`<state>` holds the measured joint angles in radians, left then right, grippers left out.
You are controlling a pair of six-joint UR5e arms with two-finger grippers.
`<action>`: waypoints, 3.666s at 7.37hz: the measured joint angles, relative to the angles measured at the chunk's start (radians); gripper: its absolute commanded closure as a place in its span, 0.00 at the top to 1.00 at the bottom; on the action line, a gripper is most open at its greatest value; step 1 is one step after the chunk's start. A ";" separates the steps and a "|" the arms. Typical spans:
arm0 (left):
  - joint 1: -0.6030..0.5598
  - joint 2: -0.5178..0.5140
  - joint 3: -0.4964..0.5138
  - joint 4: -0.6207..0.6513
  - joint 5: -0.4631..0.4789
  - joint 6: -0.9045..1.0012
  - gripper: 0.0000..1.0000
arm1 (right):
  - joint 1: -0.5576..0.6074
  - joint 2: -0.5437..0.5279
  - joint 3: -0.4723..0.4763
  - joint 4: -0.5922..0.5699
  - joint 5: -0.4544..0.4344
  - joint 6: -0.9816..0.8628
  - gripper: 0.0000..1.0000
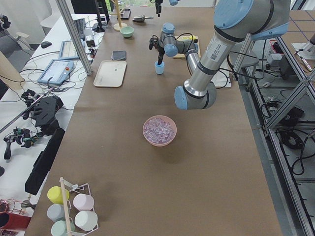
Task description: Put ice and strawberries in cup
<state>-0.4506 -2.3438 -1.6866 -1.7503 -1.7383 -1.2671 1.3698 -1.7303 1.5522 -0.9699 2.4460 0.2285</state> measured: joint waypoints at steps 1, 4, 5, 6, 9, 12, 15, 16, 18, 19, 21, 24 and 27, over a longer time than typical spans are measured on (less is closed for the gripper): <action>-0.029 0.021 -0.028 0.021 -0.004 0.023 0.97 | 0.000 -0.001 -0.001 0.001 0.008 0.000 1.00; -0.167 0.139 -0.098 0.092 -0.111 0.240 0.97 | 0.000 -0.001 -0.006 0.001 0.014 -0.003 1.00; -0.214 0.200 -0.123 0.100 -0.151 0.324 0.97 | 0.000 0.001 -0.006 0.003 0.014 -0.003 1.00; -0.255 0.263 -0.149 0.102 -0.179 0.400 0.97 | 0.000 0.004 -0.005 0.004 0.014 -0.004 1.00; -0.378 0.455 -0.228 0.098 -0.270 0.670 0.97 | -0.002 0.006 -0.003 0.039 0.014 -0.004 1.00; -0.521 0.619 -0.245 0.094 -0.421 0.815 0.97 | -0.002 0.003 -0.005 0.060 0.013 -0.006 1.00; -0.669 0.809 -0.251 0.005 -0.616 0.720 0.93 | -0.002 0.001 0.004 0.063 0.010 0.003 1.00; -0.682 0.883 -0.233 -0.140 -0.634 0.610 0.93 | -0.002 0.003 0.009 0.063 0.010 0.004 1.00; -0.684 0.961 -0.146 -0.423 -0.640 0.405 0.93 | -0.002 0.004 0.021 0.063 0.010 0.003 1.00; -0.680 0.968 -0.111 -0.505 -0.636 0.325 0.93 | -0.002 0.002 0.030 0.063 0.010 0.002 1.00; -0.648 0.951 -0.091 -0.568 -0.623 0.236 0.93 | -0.002 -0.002 0.040 0.063 0.010 0.002 1.00; -0.556 0.945 -0.106 -0.578 -0.586 0.178 0.88 | -0.002 0.000 0.040 0.062 0.008 0.003 1.00; -0.521 0.969 -0.110 -0.586 -0.576 0.161 0.82 | -0.001 0.000 0.040 0.062 0.006 0.004 1.00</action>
<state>-0.9717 -1.3746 -1.7969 -2.3360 -2.3146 -1.1058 1.3683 -1.7303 1.5926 -0.9081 2.4519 0.2320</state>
